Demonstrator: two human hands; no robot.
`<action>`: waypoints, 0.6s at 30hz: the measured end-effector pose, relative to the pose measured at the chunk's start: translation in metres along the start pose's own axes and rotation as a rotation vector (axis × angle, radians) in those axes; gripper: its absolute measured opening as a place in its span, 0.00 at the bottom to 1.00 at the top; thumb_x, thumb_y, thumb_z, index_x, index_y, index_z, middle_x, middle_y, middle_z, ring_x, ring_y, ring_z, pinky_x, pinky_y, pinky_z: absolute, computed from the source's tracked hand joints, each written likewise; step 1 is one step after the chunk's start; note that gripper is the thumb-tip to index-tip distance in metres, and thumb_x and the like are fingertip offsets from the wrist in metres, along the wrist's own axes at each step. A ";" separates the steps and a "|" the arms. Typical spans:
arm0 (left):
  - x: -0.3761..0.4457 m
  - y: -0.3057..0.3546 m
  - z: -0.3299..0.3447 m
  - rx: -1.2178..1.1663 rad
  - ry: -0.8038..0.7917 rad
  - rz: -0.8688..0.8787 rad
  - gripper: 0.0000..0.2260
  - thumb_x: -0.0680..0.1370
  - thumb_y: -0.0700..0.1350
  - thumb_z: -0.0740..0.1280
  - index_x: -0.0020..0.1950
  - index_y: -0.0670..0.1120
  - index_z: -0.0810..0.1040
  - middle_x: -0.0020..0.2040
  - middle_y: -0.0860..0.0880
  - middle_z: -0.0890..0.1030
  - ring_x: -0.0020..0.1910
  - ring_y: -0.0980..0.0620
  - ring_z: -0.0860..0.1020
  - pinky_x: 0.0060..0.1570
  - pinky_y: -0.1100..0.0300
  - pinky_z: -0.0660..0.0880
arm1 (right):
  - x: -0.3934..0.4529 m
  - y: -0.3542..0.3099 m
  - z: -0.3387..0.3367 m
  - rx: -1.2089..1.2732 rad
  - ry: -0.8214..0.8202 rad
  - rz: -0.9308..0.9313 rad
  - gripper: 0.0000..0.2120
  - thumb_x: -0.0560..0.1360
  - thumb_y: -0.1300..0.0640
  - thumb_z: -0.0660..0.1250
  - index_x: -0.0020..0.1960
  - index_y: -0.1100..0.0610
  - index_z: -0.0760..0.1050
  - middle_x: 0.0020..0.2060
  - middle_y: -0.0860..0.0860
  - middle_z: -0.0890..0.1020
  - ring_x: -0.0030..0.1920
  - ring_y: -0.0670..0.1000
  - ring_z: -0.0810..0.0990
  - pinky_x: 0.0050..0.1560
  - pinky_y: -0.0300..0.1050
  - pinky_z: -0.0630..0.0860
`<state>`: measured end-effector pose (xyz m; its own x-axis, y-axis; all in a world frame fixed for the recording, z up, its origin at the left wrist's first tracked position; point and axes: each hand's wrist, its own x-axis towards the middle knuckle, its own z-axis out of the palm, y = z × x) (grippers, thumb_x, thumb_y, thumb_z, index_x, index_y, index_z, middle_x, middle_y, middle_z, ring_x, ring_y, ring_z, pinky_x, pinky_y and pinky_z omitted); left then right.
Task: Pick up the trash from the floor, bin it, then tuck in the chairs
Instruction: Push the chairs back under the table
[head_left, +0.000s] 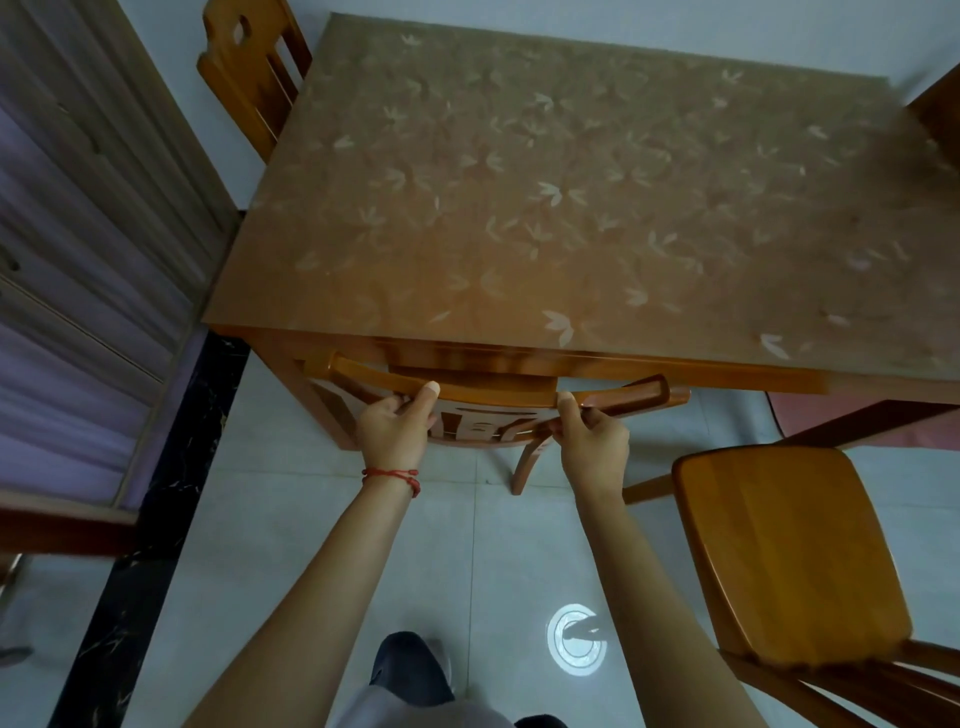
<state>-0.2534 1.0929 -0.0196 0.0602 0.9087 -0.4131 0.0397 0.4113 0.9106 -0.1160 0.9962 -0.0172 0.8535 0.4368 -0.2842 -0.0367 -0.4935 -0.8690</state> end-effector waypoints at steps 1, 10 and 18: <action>0.003 0.001 0.003 -0.002 -0.005 -0.001 0.08 0.73 0.42 0.70 0.34 0.45 0.78 0.38 0.45 0.81 0.42 0.48 0.81 0.50 0.51 0.78 | 0.004 -0.002 0.001 -0.010 -0.004 0.002 0.18 0.76 0.50 0.62 0.40 0.65 0.78 0.34 0.55 0.82 0.34 0.51 0.81 0.34 0.39 0.76; 0.016 0.005 0.016 0.008 0.007 0.012 0.08 0.73 0.43 0.70 0.34 0.45 0.78 0.39 0.43 0.81 0.43 0.47 0.82 0.49 0.51 0.78 | 0.023 -0.007 0.007 -0.017 0.001 -0.002 0.23 0.76 0.48 0.62 0.40 0.69 0.77 0.35 0.61 0.83 0.35 0.57 0.81 0.43 0.50 0.79; 0.015 0.006 0.016 0.016 -0.004 0.013 0.08 0.73 0.44 0.69 0.34 0.45 0.77 0.41 0.43 0.81 0.44 0.45 0.81 0.50 0.50 0.78 | 0.023 -0.005 0.005 0.010 -0.006 -0.012 0.21 0.76 0.50 0.62 0.41 0.68 0.77 0.35 0.60 0.83 0.39 0.59 0.82 0.46 0.51 0.80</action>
<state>-0.2362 1.1074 -0.0208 0.0652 0.9136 -0.4014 0.0544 0.3984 0.9156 -0.0990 1.0128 -0.0217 0.8506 0.4474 -0.2762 -0.0315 -0.4809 -0.8762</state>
